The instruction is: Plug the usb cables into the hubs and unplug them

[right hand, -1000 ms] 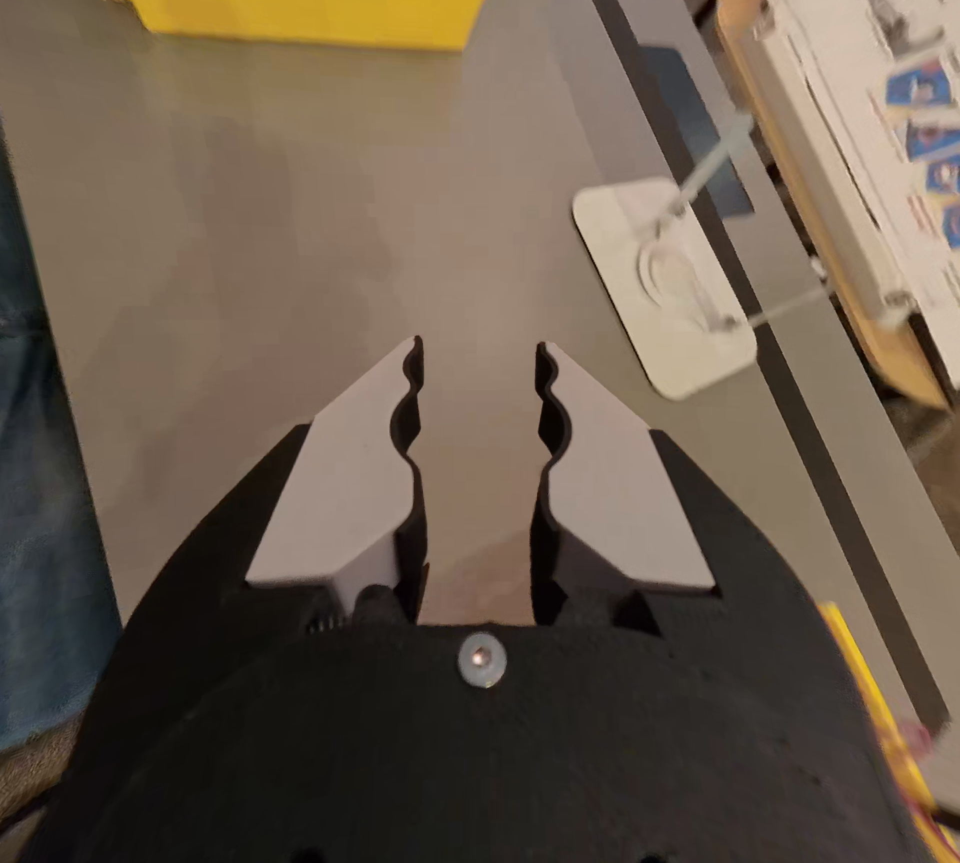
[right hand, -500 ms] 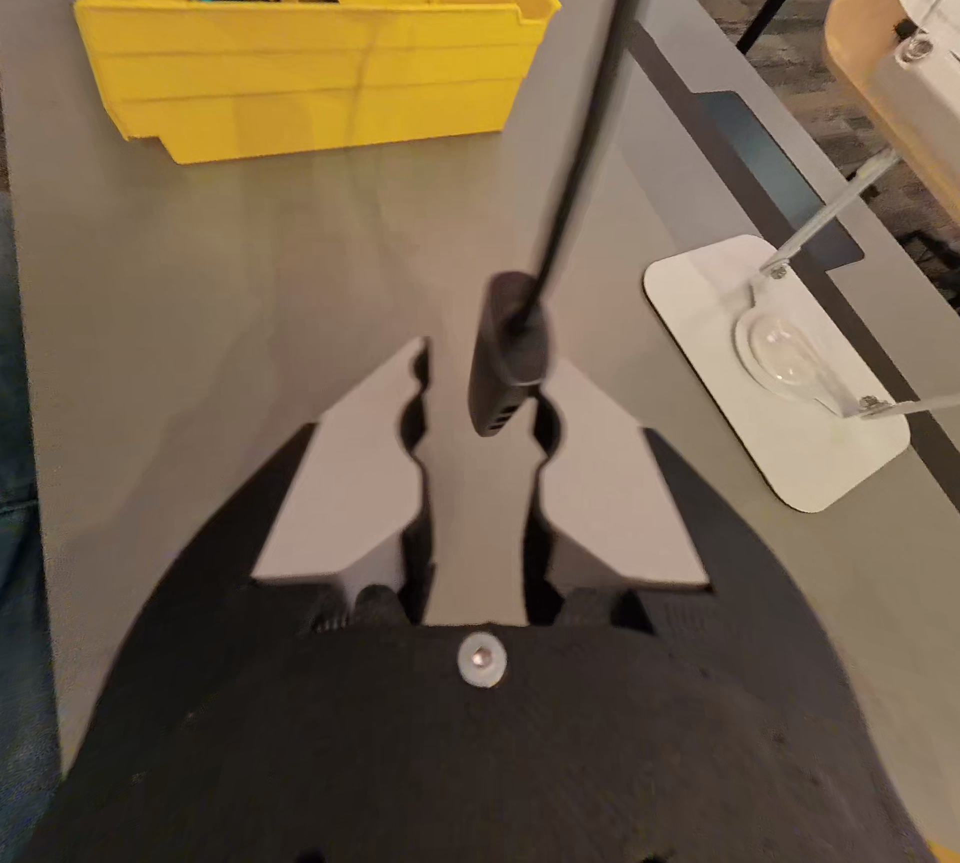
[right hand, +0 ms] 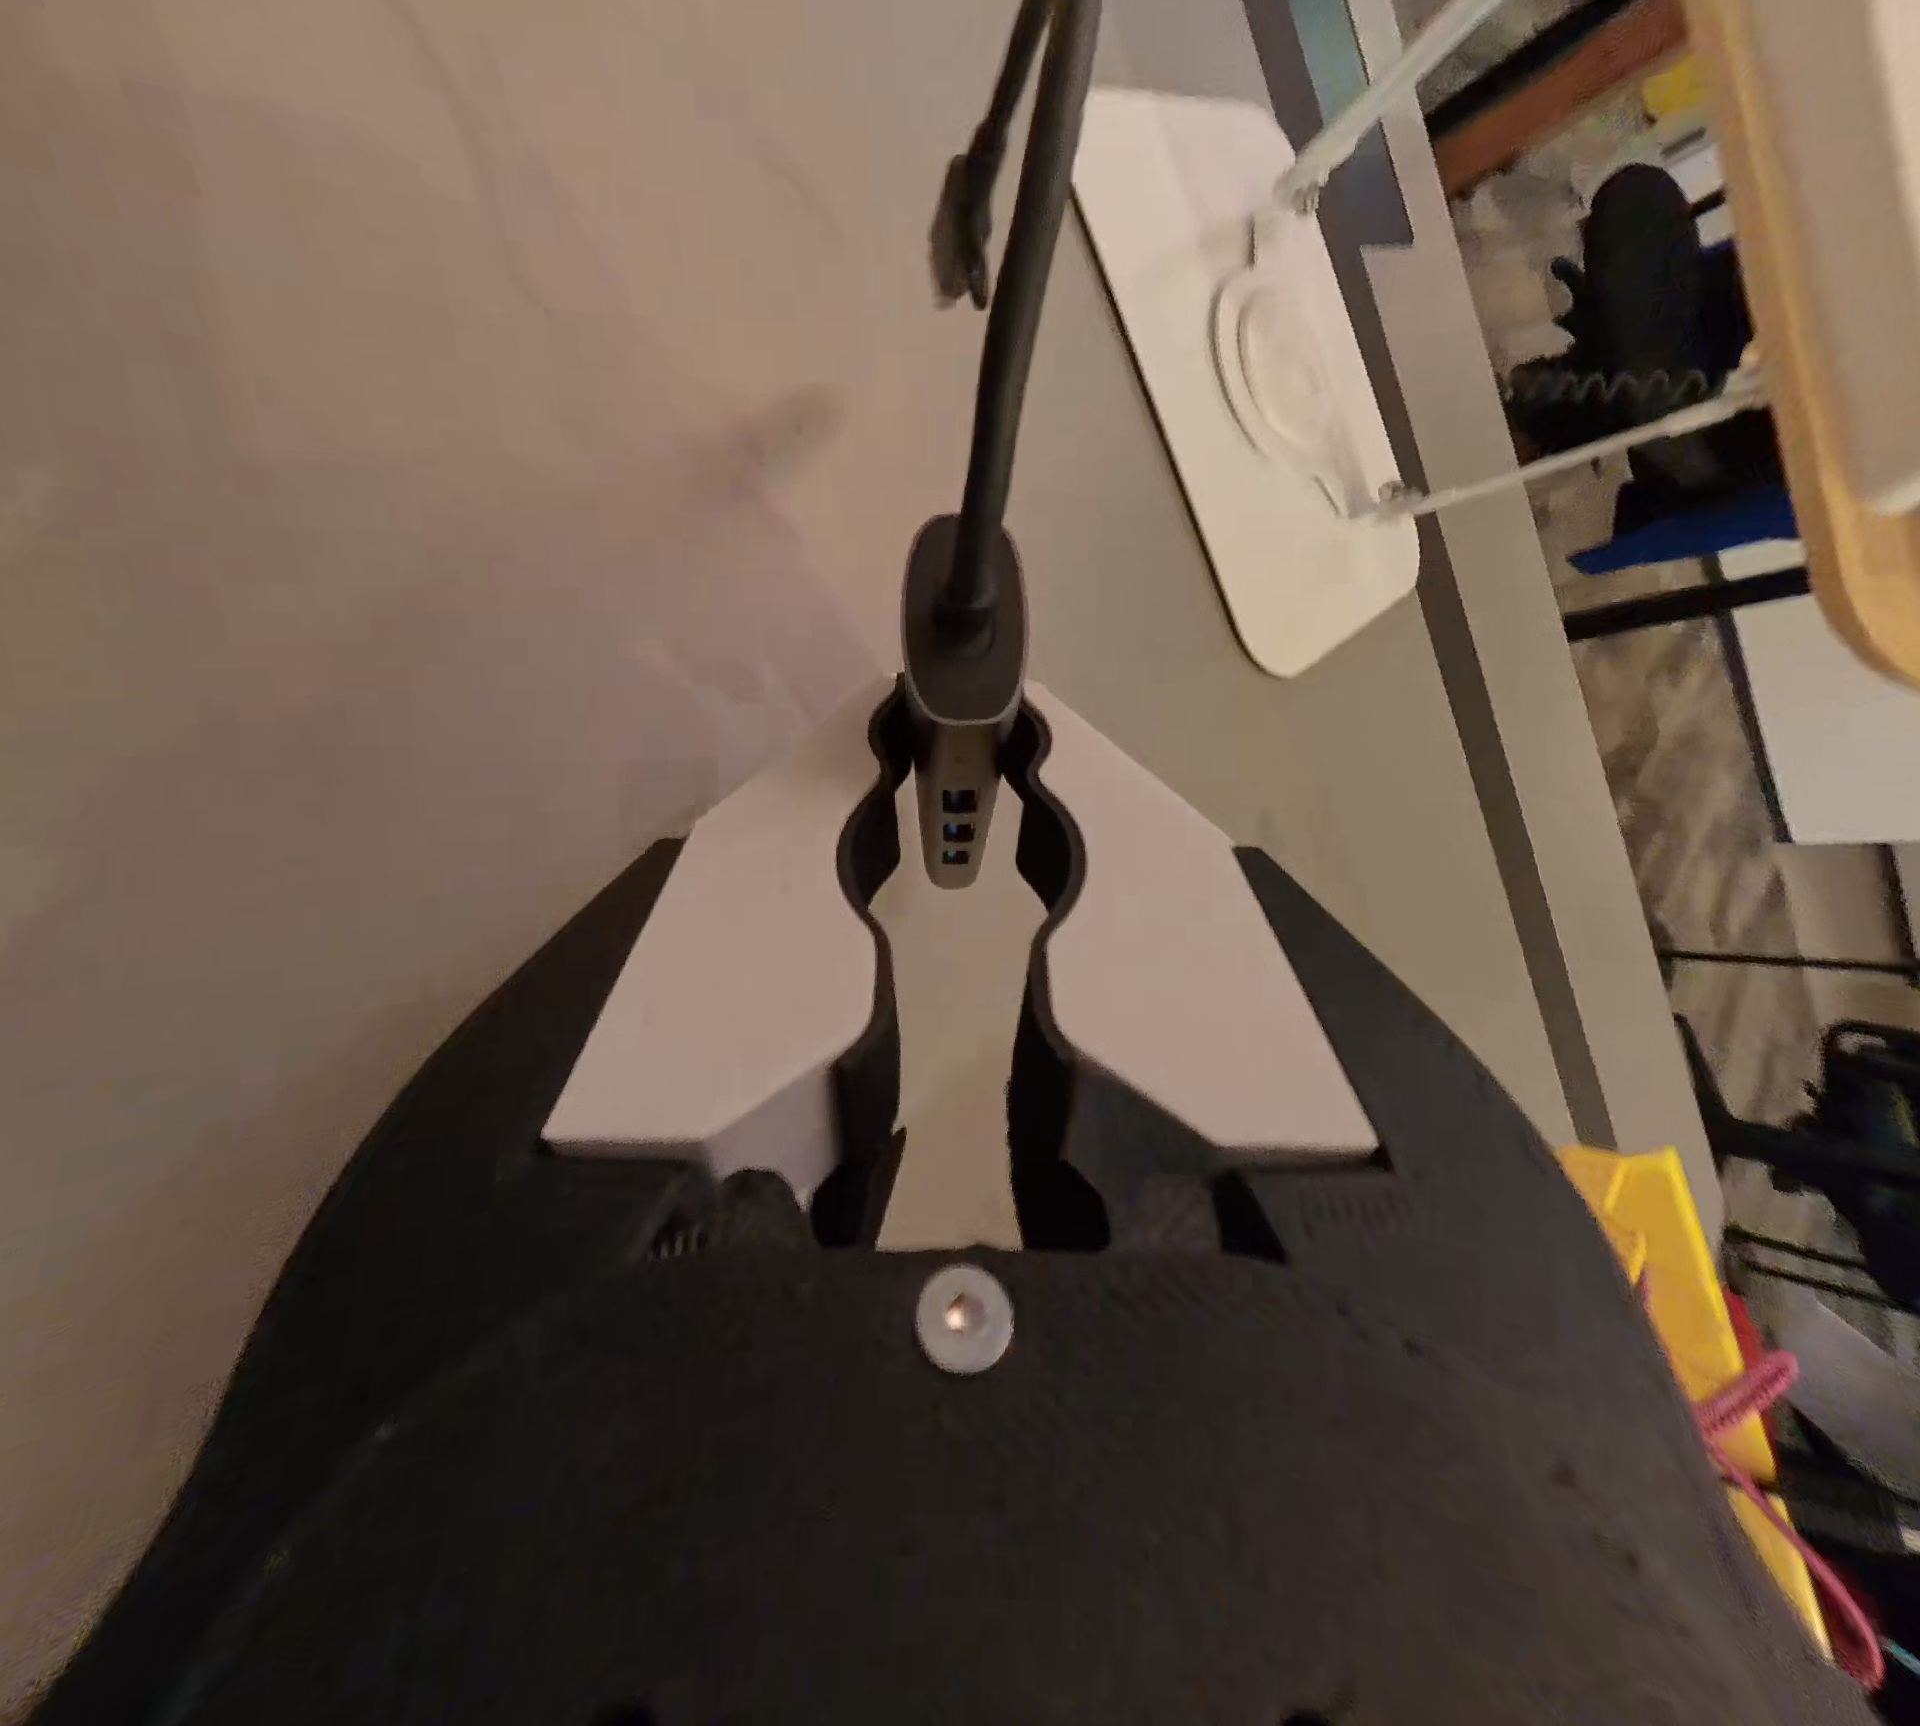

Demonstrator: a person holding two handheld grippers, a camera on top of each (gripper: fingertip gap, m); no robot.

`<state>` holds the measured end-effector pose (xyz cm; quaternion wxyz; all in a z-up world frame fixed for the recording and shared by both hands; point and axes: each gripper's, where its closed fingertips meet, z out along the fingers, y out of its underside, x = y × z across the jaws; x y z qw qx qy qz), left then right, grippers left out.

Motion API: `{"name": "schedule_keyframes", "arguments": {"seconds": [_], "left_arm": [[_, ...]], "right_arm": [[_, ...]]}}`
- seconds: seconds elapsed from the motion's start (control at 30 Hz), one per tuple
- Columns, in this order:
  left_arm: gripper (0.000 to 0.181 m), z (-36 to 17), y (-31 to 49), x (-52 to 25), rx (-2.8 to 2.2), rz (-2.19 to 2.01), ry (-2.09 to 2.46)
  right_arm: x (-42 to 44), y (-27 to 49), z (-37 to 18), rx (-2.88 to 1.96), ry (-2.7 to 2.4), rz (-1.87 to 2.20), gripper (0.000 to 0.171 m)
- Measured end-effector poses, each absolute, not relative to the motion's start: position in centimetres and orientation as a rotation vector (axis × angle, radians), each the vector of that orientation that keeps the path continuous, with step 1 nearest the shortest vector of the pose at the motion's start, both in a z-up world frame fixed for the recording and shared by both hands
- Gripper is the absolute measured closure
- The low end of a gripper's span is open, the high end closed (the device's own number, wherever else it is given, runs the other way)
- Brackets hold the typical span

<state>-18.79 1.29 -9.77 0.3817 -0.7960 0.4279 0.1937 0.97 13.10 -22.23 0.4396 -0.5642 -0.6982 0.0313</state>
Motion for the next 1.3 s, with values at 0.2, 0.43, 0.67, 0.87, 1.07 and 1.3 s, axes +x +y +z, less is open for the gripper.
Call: {"name": "schedule_keyframes", "arguments": {"seconds": [0.2, 0.43, 0.67, 0.87, 1.07, 1.3], "left_arm": [[0.14, -12.8, -6.1, -27.8, -2.275, 0.54, 1.059], [0.139, -20.3, -11.5, -33.7, -2.548, 0.454, 1.011], [0.136, -24.5, -13.2, -35.8, -2.656, 0.467, 1.103], [0.134, -25.6, -12.4, -35.1, -2.642, 0.397, 1.19], [0.148, -26.7, -13.1, -34.1, -2.612, 0.315, 1.341], [0.167, -27.4, -13.1, -33.7, -2.609, 0.298, 1.378]], "right_arm": [[3.0, 13.5, -24.3, -1.297, -1.763, -0.114, 0.157], [3.4, 11.7, -25.8, -1.137, -1.896, -0.281, 0.154], [4.7, 10.4, -27.3, -1.112, -2.024, -0.31, 0.149], [5.3, 9.7, -27.3, -1.151, -2.097, -0.252, 0.146], [5.5, 9.3, -27.3, -1.151, -2.109, -0.222, 0.146], [5.5, 9.3, -27.3, -1.163, -2.097, -0.205, 0.146]]}}
